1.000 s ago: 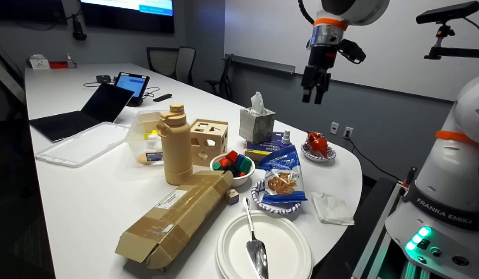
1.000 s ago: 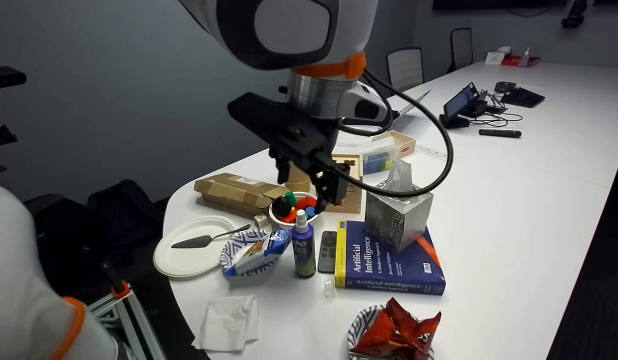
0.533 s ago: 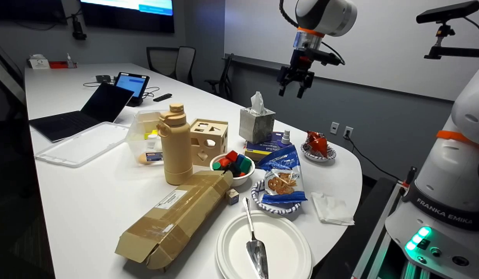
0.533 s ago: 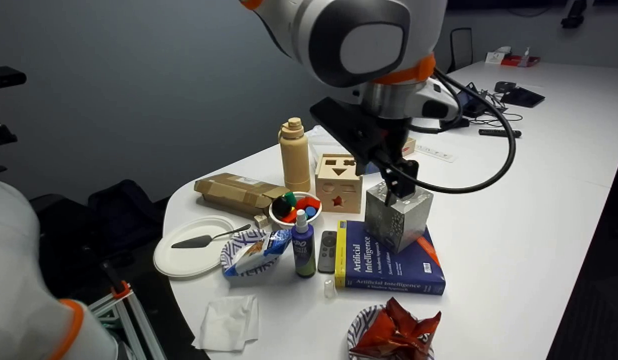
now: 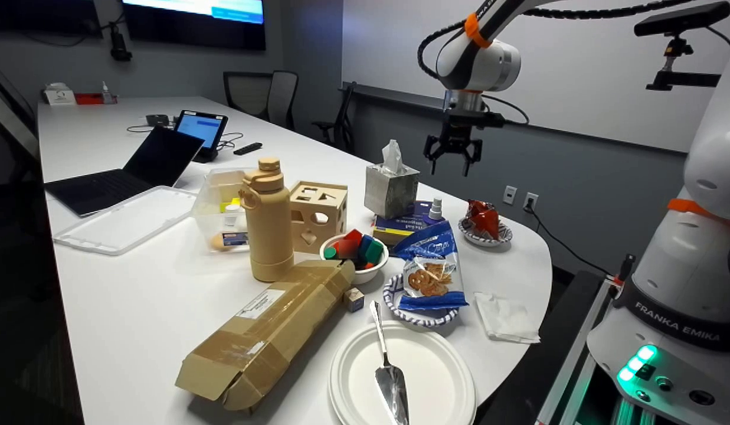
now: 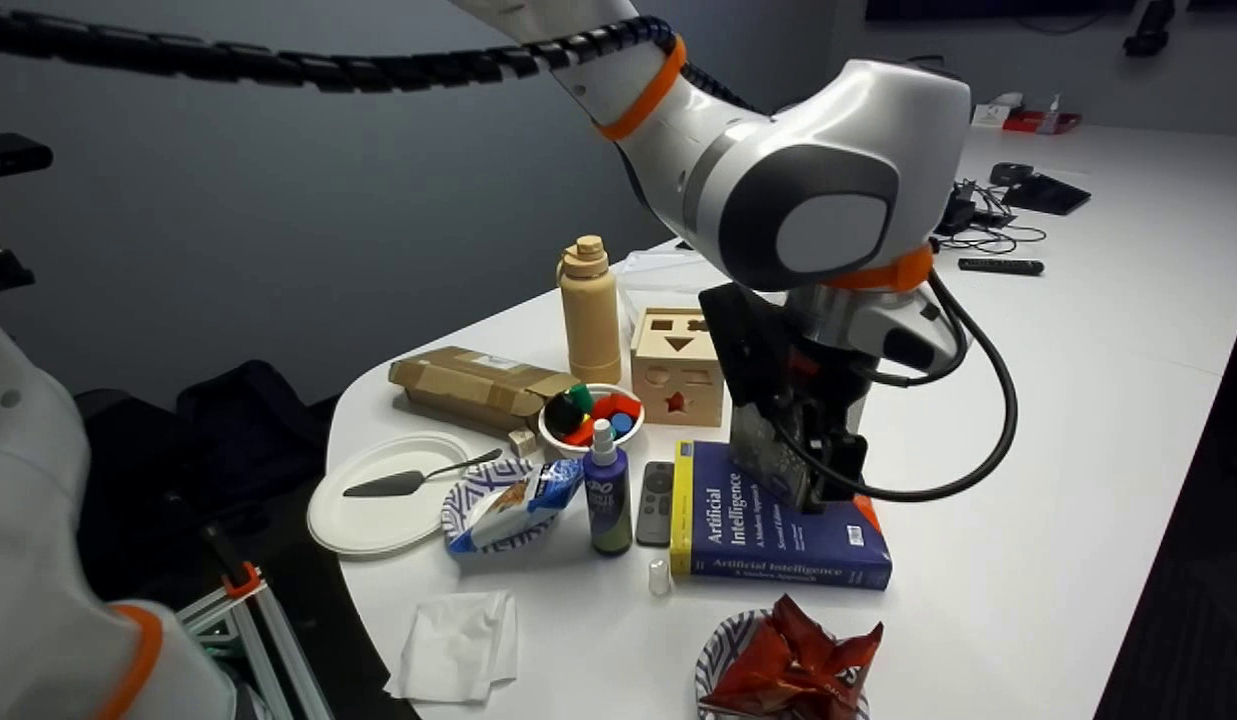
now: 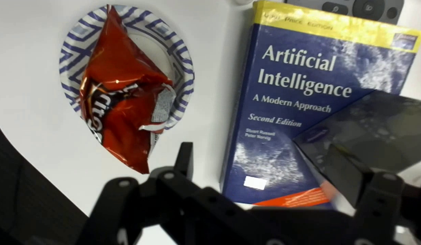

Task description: Move the Doritos to the white plate

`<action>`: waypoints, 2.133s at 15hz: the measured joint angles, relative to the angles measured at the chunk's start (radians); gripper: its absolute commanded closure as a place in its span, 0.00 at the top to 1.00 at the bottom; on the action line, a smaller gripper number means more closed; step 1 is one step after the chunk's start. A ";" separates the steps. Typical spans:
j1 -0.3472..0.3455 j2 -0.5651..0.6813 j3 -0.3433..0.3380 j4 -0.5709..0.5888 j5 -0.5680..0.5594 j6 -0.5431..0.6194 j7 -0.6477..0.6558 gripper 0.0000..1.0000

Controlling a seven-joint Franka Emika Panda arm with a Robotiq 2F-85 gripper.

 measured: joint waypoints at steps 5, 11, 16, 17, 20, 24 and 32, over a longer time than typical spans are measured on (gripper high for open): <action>-0.015 0.092 -0.042 0.028 -0.030 0.012 0.222 1.00; -0.012 0.171 -0.075 0.085 -0.088 -0.069 0.470 1.00; -0.012 0.243 -0.073 0.150 -0.088 -0.175 0.543 1.00; -0.012 0.261 -0.073 0.164 -0.088 -0.193 0.553 1.00; -0.012 0.308 -0.074 0.202 -0.088 -0.242 0.577 1.00; -0.014 0.362 -0.074 0.242 -0.088 -0.279 0.589 0.75; -0.014 0.441 -0.074 0.317 -0.088 -0.347 0.591 0.19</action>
